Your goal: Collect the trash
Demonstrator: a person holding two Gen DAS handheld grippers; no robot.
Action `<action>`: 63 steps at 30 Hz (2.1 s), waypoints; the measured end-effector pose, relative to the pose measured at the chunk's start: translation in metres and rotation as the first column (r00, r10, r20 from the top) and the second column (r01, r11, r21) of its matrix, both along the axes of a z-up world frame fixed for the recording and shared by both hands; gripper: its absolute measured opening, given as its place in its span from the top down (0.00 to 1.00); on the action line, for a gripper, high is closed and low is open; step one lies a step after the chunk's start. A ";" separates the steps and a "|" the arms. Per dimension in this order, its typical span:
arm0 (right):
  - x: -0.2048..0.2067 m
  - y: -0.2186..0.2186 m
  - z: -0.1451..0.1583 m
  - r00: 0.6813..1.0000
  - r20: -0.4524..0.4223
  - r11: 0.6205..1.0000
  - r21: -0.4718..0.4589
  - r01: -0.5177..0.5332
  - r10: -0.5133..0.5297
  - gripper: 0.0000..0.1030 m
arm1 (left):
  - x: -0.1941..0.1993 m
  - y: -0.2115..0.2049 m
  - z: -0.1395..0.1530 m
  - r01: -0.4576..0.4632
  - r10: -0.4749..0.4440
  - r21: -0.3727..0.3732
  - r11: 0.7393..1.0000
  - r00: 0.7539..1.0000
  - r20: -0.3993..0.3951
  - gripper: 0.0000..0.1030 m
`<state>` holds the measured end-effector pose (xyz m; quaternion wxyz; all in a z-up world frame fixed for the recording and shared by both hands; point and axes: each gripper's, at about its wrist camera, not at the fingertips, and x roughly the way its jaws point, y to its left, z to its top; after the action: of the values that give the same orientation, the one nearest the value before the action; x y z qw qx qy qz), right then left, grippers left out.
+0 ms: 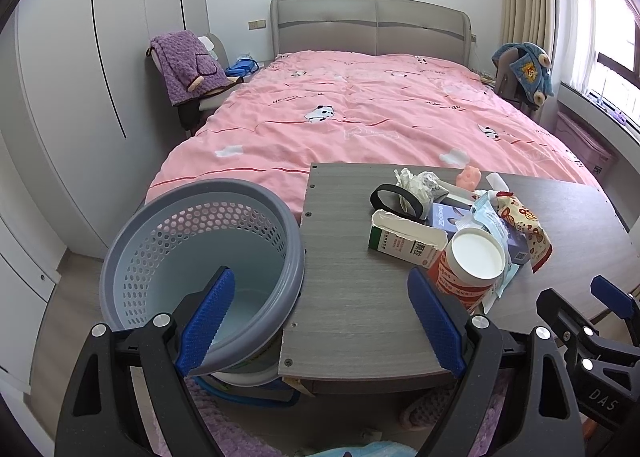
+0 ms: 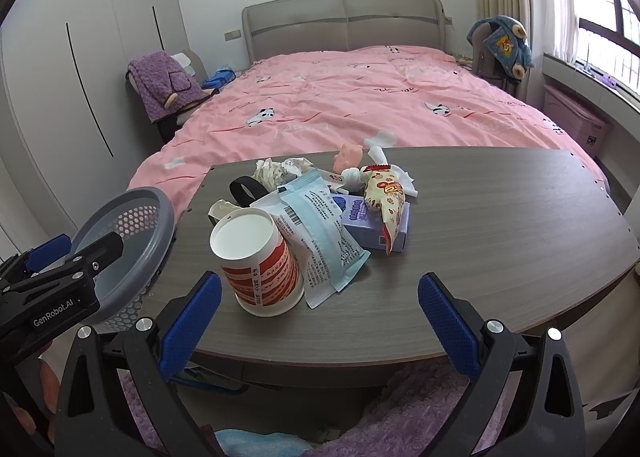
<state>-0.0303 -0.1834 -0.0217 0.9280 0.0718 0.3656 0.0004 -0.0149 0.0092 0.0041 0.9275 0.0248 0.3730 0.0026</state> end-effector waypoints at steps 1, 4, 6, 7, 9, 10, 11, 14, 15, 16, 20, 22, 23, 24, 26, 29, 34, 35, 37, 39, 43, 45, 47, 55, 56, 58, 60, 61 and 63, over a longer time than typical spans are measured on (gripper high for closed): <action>0.000 0.000 0.000 1.000 0.000 1.000 0.000 -0.001 0.001 0.06 | 0.000 0.000 0.000 -0.001 0.001 0.000 1.000 1.000 0.001 0.18; -0.001 0.002 0.002 1.000 0.004 1.000 -0.002 -0.003 0.003 0.06 | -0.001 0.000 0.001 -0.002 0.002 0.000 1.000 1.000 0.004 0.18; -0.002 0.003 0.004 1.000 0.010 1.000 -0.006 -0.004 0.004 0.06 | -0.003 0.000 0.001 -0.002 0.002 -0.001 1.000 1.000 0.006 0.18; -0.003 0.004 0.005 1.000 0.012 1.000 -0.007 -0.005 0.005 0.06 | -0.003 0.001 0.001 -0.001 0.001 -0.001 1.000 1.000 0.008 0.18; -0.004 0.005 0.006 1.000 0.014 1.000 -0.007 -0.006 0.006 0.06 | -0.004 0.001 0.002 0.000 0.000 -0.001 1.000 1.000 0.010 0.18; -0.005 0.005 0.006 1.000 0.015 1.000 -0.008 -0.007 0.007 0.06 | -0.005 0.002 0.002 0.000 0.000 -0.002 1.000 1.000 0.010 0.18; -0.004 0.005 0.007 1.000 0.015 1.000 -0.008 -0.007 0.008 0.06 | -0.005 0.002 0.002 0.001 0.000 -0.002 1.000 1.000 0.011 0.18; -0.004 0.005 0.007 1.000 0.015 1.000 -0.008 -0.007 0.007 0.06 | -0.006 0.002 0.003 0.000 0.000 -0.001 1.000 1.000 0.014 0.18; -0.004 0.005 0.007 1.000 0.015 1.000 -0.009 -0.007 0.007 0.06 | -0.006 0.002 0.003 -0.001 0.001 -0.001 1.000 1.000 0.015 0.18; -0.004 0.006 0.007 1.000 0.016 1.000 -0.010 -0.007 0.008 0.06 | -0.007 0.002 0.003 -0.002 0.002 -0.002 1.000 1.000 0.016 0.18; -0.005 0.007 0.008 1.000 0.016 1.000 -0.012 -0.009 0.009 0.06 | -0.007 0.003 0.004 -0.004 0.004 -0.002 1.000 1.000 0.018 0.18; -0.004 0.007 0.008 1.000 0.014 1.000 -0.010 -0.010 0.010 0.06 | -0.008 0.002 0.005 -0.004 0.004 0.001 1.000 1.000 0.020 0.18; -0.004 0.007 0.008 1.000 0.015 1.000 -0.010 -0.010 0.010 0.06 | -0.008 0.002 0.005 -0.004 0.004 0.002 1.000 1.000 0.020 0.18; -0.004 0.007 0.008 1.000 0.016 1.000 -0.011 -0.010 0.010 0.06 | -0.008 0.002 0.005 -0.004 0.004 0.002 1.000 1.000 0.021 0.18; -0.004 0.007 0.009 1.000 0.016 1.000 -0.011 -0.010 0.011 0.06 | -0.008 0.002 0.005 -0.004 0.004 0.002 1.000 1.000 0.020 0.18; -0.004 0.008 0.009 1.000 0.018 1.000 -0.012 -0.009 0.010 0.06 | -0.008 0.002 0.005 -0.004 0.004 0.002 1.000 1.000 0.020 0.18; -0.003 0.008 0.010 1.000 0.017 1.000 -0.012 -0.012 0.012 0.06 | -0.008 0.002 0.006 -0.005 0.005 0.003 1.000 1.000 0.019 0.18; -0.003 0.008 0.010 1.000 0.017 1.000 -0.011 -0.013 0.013 0.06 | -0.008 0.002 0.006 -0.005 0.004 0.003 1.000 1.000 0.018 0.18; -0.003 0.008 0.011 1.000 0.017 1.000 -0.012 -0.014 0.014 0.06 | -0.008 0.002 0.006 -0.005 0.004 0.004 1.000 1.000 0.018 0.18; -0.003 0.008 0.010 1.000 0.017 1.000 -0.012 -0.013 0.013 0.06 | -0.008 0.002 0.006 -0.005 0.005 0.004 1.000 1.000 0.018 0.18; -0.003 0.007 0.010 1.000 0.018 1.000 -0.007 -0.012 0.012 0.06 | -0.008 0.002 0.006 -0.005 0.005 0.003 1.000 1.000 0.018 0.18; -0.002 0.007 0.010 1.000 0.018 1.000 -0.009 -0.012 0.012 0.06 | -0.008 0.002 0.006 -0.005 0.005 0.002 1.000 1.000 0.018 0.18; -0.002 0.007 0.010 1.000 0.018 1.000 -0.006 -0.013 0.013 0.06 | -0.008 0.002 0.006 -0.005 0.004 0.003 1.000 1.000 0.018 0.18; -0.001 -0.007 0.009 1.000 0.017 1.000 -0.014 0.008 -0.008 0.06 | -0.008 0.002 0.001 -0.005 0.005 0.000 1.000 1.000 0.005 0.18; -0.001 -0.012 0.008 1.000 0.017 1.000 -0.014 0.020 -0.020 0.06 | -0.008 0.002 0.001 -0.005 0.005 0.001 1.000 1.000 0.004 0.18; -0.001 -0.021 0.006 0.999 0.016 0.999 -0.013 0.038 -0.038 0.06 | -0.007 -0.001 0.000 0.000 0.000 -0.004 1.000 1.000 0.001 0.18; -0.001 -0.032 0.003 0.998 0.013 0.998 -0.009 0.055 -0.055 0.06 | -0.007 -0.005 -0.002 0.008 -0.008 -0.010 1.000 1.000 -0.002 0.18; -0.001 -0.038 0.002 0.998 0.014 0.998 -0.006 0.063 -0.063 0.06 | -0.006 -0.008 -0.004 0.014 -0.014 -0.009 1.000 1.000 -0.006 0.18; -0.001 -0.045 -0.002 0.997 0.012 0.997 -0.002 0.072 -0.072 0.06 | -0.003 -0.015 -0.008 0.032 -0.032 -0.007 0.999 0.999 -0.024 0.18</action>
<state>-0.0310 -0.2285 -0.0240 0.9297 0.0840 0.3571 -0.0329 -0.0182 -0.0063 -0.0044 0.9229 0.0278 0.3838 -0.0137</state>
